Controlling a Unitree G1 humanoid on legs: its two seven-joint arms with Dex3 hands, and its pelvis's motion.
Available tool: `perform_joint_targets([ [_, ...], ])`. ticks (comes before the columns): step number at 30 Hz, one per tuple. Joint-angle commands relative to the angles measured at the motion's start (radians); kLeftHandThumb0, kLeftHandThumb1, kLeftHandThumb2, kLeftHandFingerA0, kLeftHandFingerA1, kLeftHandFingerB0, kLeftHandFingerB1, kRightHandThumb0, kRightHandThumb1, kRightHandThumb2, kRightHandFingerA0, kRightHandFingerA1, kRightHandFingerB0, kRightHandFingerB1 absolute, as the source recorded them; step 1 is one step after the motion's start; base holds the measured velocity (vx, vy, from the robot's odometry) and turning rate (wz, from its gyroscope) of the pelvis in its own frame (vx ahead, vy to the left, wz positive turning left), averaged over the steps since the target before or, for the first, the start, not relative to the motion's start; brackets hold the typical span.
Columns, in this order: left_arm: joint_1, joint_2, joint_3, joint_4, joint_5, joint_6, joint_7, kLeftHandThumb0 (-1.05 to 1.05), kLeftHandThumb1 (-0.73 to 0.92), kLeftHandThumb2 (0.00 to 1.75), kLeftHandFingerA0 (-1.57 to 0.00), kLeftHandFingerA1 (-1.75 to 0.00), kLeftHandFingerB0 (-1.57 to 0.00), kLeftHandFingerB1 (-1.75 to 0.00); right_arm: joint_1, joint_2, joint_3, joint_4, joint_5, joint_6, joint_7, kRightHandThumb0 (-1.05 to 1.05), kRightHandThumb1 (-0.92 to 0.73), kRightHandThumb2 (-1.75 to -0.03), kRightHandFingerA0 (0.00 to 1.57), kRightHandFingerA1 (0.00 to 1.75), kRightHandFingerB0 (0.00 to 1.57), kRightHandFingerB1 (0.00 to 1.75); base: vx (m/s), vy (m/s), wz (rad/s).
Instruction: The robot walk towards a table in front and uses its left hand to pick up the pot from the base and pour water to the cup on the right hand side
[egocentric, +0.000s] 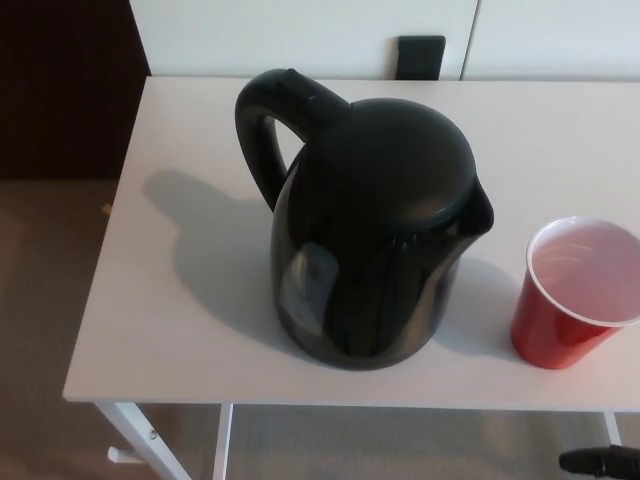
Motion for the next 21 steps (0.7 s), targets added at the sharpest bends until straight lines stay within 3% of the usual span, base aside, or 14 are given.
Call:
perform_joint_targets([
  [1, 0.024, -0.043, -0.017, 0.313, 0.093, -0.338, 0.205, -0.44, 0.77, 0.62, -0.11, -0.30, -0.04, -0.26, 0.049, -0.002, -0.054, 0.029, 0.051, -0.017, -0.023, -0.60, -0.25, -0.77, 0.94, 0.76, 0.61, 0.78, 0.00, 0.000, 0.00],
  [2, 0.013, -0.042, -0.044, 0.367, 0.118, -0.371, 0.225, -0.20, 0.62, 1.06, -0.08, -0.50, -0.08, -0.50, 0.049, -0.006, -0.061, 0.029, 0.054, -0.018, -0.022, -0.62, -0.19, -0.89, 0.90, 0.84, 0.61, 0.79, 0.00, 0.000, 0.00],
  [3, 0.010, -0.038, -0.075, 0.411, 0.149, -0.422, 0.242, -0.34, 0.68, 0.68, -0.31, -0.39, -0.26, -0.36, 0.047, -0.007, -0.067, 0.029, 0.057, -0.017, -0.020, -0.62, -0.18, -0.87, 0.90, 0.84, 0.62, 0.79, 0.00, 0.000, 0.00],
  [5, 0.009, -0.028, -0.111, 0.457, 0.180, -0.489, 0.258, -0.34, 0.68, 0.68, -0.31, -0.39, -0.26, -0.36, 0.045, -0.007, -0.074, 0.030, 0.060, -0.014, -0.017, -0.62, -0.18, -0.87, 0.90, 0.84, 0.62, 0.79, 0.00, 0.000, 0.00],
  [6, 0.018, -0.028, -0.140, 0.460, 0.212, -0.508, 0.300, -0.27, 0.67, 0.61, -0.51, -0.41, -0.35, -0.35, 0.045, -0.008, -0.073, 0.025, 0.058, -0.012, -0.021, -0.62, -0.21, -0.87, 0.86, 0.83, 0.59, 0.77, 0.00, 0.000, 0.00],
  [7, 0.029, -0.027, -0.166, 0.458, 0.235, -0.529, 0.316, -0.29, 0.69, 0.61, -0.49, -0.40, -0.34, -0.34, 0.047, -0.012, -0.073, 0.021, 0.057, -0.017, -0.017, -0.63, -0.31, -0.75, 0.85, 0.78, 0.58, 0.77, 0.00, 0.000, 0.00],
  [10, 0.045, -0.021, -0.196, 0.461, 0.238, -0.556, 0.301, -0.30, 0.69, 0.61, -0.47, -0.39, -0.34, -0.34, 0.053, -0.022, -0.072, 0.017, 0.055, -0.025, -0.007, -0.63, -0.31, -0.75, 0.83, 0.77, 0.58, 0.77, 0.00, 0.000, 0.00],
  [12, 0.051, -0.023, -0.201, 0.477, 0.229, -0.592, 0.301, -0.29, 0.67, 0.60, -0.48, -0.40, -0.36, -0.35, 0.047, -0.024, -0.073, 0.019, 0.055, -0.018, -0.008, -0.61, -0.31, -0.77, 0.86, 0.76, 0.60, 0.76, 0.00, 0.000, 0.00],
  [13, 0.057, -0.023, -0.205, 0.478, 0.226, -0.605, 0.298, -0.29, 0.67, 0.60, -0.50, -0.41, -0.36, -0.35, 0.049, -0.023, -0.073, 0.020, 0.055, -0.020, -0.008, -0.62, -0.23, -0.90, 0.87, 0.82, 0.60, 0.78, 0.00, 0.000, 0.00],
  [21, 0.079, -0.011, -0.250, 0.470, 0.226, -0.666, 0.290, -0.31, 0.66, 0.60, -0.48, -0.40, -0.38, -0.36, 0.044, -0.021, -0.062, 0.021, 0.033, -0.020, -0.017, -0.61, -0.24, -0.90, 0.88, 0.81, 0.58, 0.76, 0.00, 0.000, 0.00],
])
